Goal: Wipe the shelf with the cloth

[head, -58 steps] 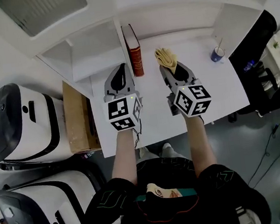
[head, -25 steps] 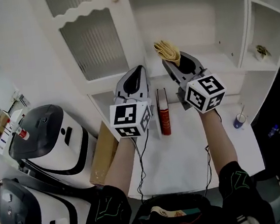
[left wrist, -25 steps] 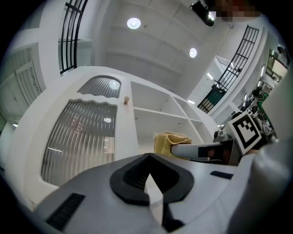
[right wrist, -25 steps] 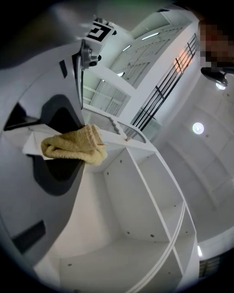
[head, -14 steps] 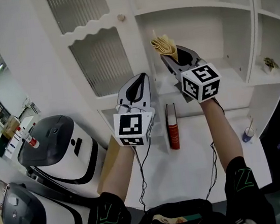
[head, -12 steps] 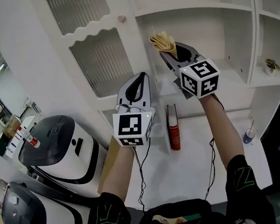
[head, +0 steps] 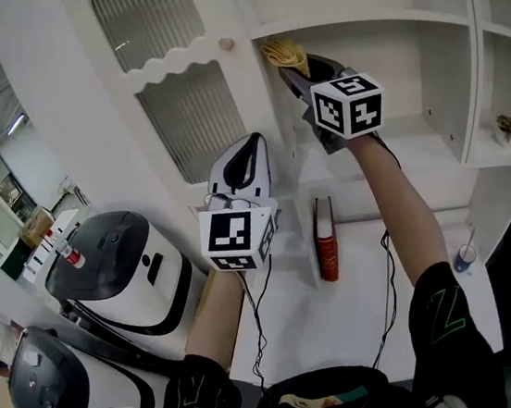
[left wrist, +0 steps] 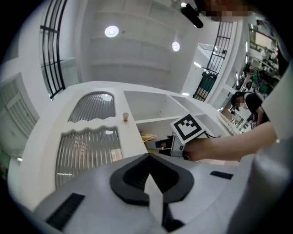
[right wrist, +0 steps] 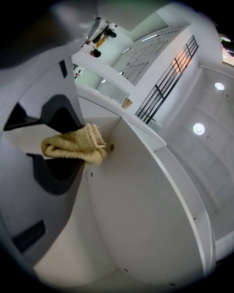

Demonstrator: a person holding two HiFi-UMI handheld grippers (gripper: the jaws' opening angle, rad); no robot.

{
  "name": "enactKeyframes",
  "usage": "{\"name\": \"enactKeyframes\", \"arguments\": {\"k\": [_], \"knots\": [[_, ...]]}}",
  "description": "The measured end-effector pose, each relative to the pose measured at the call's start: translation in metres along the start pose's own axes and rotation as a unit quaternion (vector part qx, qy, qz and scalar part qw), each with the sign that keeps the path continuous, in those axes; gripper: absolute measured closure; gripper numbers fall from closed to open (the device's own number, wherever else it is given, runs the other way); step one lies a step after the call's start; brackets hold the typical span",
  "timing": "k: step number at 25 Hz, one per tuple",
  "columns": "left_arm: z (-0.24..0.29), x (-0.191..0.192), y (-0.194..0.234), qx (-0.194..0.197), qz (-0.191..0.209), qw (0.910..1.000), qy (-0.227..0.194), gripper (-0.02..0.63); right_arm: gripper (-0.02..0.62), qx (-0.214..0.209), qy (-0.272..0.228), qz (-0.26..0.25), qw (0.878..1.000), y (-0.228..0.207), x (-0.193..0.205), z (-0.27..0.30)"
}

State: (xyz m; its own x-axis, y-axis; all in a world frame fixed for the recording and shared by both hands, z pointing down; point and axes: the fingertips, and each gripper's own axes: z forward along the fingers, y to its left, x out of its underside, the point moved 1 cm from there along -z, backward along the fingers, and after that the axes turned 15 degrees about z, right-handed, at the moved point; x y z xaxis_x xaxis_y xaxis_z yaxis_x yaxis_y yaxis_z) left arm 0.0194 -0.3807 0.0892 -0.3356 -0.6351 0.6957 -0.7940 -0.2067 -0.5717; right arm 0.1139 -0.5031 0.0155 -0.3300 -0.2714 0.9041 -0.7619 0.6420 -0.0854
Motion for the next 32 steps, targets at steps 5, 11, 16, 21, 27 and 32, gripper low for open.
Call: {"name": "enactKeyframes", "arguments": {"k": [5,11,16,21,27,32], "knots": [[0.0,-0.004,0.004,-0.008,0.009,0.9999,-0.001,0.607,0.465,-0.006,-0.003,0.015,1.0,0.004,-0.01,0.018],[0.002,0.005,0.011,-0.011,-0.023,0.9997,0.005,0.607,0.466,-0.028,0.007,-0.001,1.0,0.023,-0.017,0.018],[0.002,0.002,0.002,-0.017,0.029,0.9994,0.002,0.607,0.468,-0.053,0.017,-0.013,0.998,0.037,-0.021,0.01],[0.009,0.005,-0.001,-0.006,-0.01,0.9999,-0.004,0.607,0.468,-0.067,0.014,-0.021,0.997,0.048,-0.026,0.001],[0.008,0.018,-0.006,-0.001,-0.034,0.9994,0.003,0.607,0.469,-0.089,-0.004,-0.015,0.996,0.064,-0.031,-0.015],[0.01,0.021,-0.012,0.006,-0.046,0.9989,0.003,0.607,0.468,-0.115,-0.017,-0.022,0.993,0.076,-0.036,-0.027]]}}
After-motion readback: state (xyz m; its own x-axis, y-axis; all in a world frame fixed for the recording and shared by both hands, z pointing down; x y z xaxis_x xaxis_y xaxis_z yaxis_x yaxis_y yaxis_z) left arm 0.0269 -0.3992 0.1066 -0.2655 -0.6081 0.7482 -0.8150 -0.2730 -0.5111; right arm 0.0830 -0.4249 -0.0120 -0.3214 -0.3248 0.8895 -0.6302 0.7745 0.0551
